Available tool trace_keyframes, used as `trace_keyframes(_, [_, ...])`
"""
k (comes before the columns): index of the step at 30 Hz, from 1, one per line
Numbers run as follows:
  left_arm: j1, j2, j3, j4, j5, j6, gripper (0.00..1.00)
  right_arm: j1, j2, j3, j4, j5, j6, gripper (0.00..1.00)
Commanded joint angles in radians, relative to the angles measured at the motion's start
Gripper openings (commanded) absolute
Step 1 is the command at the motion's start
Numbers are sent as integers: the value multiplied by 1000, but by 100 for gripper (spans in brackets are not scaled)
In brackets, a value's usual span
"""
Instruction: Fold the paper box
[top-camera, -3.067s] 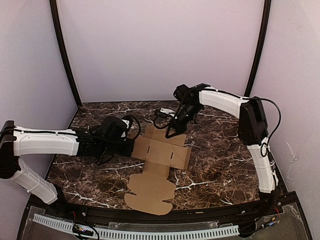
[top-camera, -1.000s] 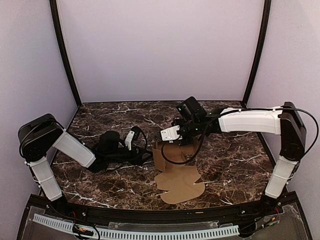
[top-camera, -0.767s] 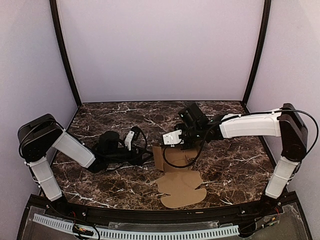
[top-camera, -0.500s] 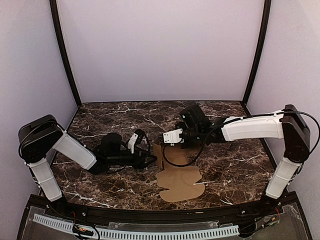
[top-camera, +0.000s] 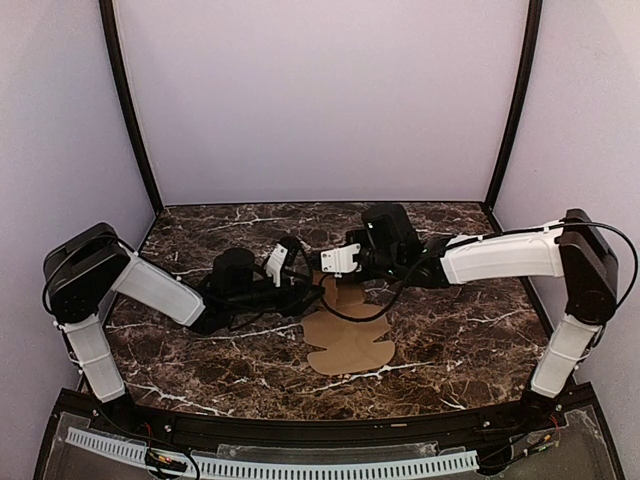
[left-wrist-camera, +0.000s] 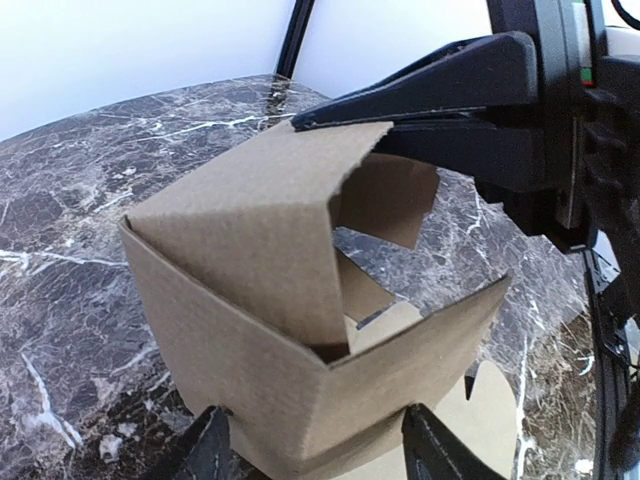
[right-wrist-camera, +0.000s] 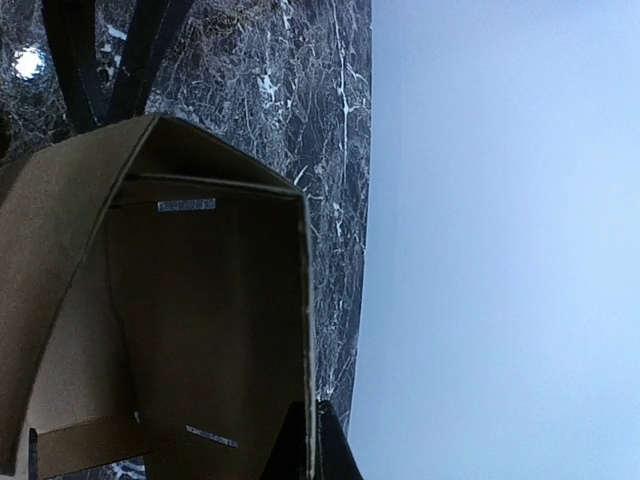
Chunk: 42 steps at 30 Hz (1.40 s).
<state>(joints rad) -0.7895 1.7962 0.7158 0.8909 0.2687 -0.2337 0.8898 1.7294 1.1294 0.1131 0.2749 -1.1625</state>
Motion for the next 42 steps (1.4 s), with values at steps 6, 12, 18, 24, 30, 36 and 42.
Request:
trace_keyframes(6, [-1, 72, 38, -41, -154, 51, 58, 21, 9, -39, 22, 51, 99, 0])
trace_keyframes(12, [-5, 112, 33, 10, -191, 46, 57, 38, -3, -95, 16, 86, 131, 0])
trace_keyframes(18, [-17, 150, -2, 139, -215, 45, 51, 57, -21, -132, -3, 101, 166, 12])
trace_keyframes(24, [-34, 196, -11, 257, -234, 65, 44, 71, -35, -103, -107, 81, 235, 26])
trace_keyframes(30, [-55, 226, 2, 315, -302, 97, 37, 70, -18, 34, -340, -27, 361, 35])
trace_keyframes(36, [-58, 246, 28, 327, -315, 125, 32, 46, 13, 126, -464, -145, 455, 37])
trace_keyframes(42, [-59, 279, 65, 330, -295, 150, 27, -19, 51, 186, -560, -305, 543, 37])
